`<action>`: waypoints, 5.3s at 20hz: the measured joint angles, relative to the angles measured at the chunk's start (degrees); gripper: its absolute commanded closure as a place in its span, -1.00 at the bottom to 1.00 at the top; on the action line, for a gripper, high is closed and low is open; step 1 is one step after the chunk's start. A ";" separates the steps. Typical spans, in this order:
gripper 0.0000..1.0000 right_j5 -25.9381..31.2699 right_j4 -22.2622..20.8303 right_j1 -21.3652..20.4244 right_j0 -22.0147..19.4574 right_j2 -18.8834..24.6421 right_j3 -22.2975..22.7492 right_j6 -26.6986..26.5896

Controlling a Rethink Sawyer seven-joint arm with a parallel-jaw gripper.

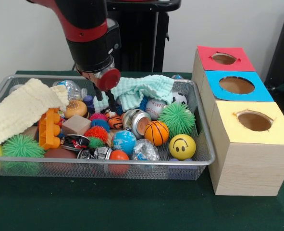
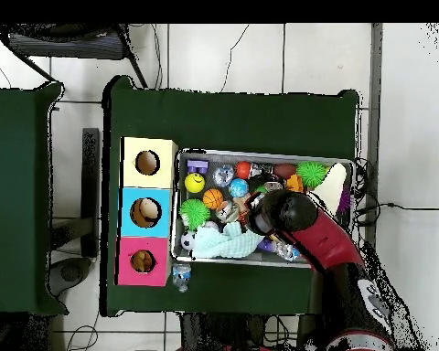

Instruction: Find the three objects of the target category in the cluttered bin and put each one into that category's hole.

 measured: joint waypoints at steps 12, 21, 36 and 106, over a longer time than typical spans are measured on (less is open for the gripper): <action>-1.00 -0.21 2.98 0.49 0.01 0.25 3.37 0.00; -1.00 -7.38 4.05 2.53 -2.96 3.63 9.27 0.00; -1.00 -9.86 4.06 2.38 -1.60 4.24 11.20 0.00; -1.00 4.71 3.95 5.35 3.49 -4.31 -4.95 0.01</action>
